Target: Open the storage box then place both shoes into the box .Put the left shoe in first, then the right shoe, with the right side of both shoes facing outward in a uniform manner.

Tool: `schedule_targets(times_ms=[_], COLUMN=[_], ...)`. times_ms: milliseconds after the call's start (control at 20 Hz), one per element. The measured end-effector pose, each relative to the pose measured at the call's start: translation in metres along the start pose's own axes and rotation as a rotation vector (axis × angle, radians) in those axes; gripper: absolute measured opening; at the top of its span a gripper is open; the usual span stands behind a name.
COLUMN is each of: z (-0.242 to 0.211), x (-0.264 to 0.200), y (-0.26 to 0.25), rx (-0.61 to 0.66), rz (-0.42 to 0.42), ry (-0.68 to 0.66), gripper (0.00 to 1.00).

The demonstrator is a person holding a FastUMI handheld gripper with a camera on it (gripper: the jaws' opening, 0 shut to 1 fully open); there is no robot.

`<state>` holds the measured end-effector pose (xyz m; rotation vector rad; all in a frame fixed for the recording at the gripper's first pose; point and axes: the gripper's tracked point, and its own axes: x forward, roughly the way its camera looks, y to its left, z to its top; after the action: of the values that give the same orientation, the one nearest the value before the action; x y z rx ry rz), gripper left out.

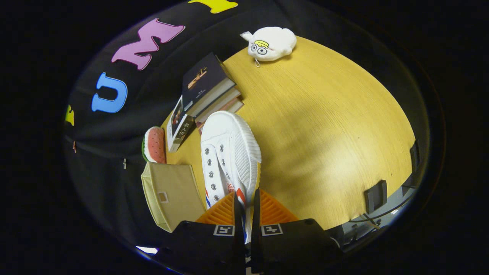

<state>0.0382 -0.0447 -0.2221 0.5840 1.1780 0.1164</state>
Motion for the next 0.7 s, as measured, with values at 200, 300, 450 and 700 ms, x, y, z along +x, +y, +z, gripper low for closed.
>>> schedule_targets(times_ms=[200, 300, 450, 700], z=[-0.017, -0.026, -0.046, -0.082], x=[-0.022, -0.027, -0.027, -0.005], y=[0.058, 0.091, 0.153, 0.226], rx=[-0.016, -0.050, -0.098, -0.147], rz=[0.040, 0.057, 0.129, 0.190], ry=[-0.038, -0.057, -0.051, 0.005], gripper=[0.10, 0.10, 0.10, 0.10])
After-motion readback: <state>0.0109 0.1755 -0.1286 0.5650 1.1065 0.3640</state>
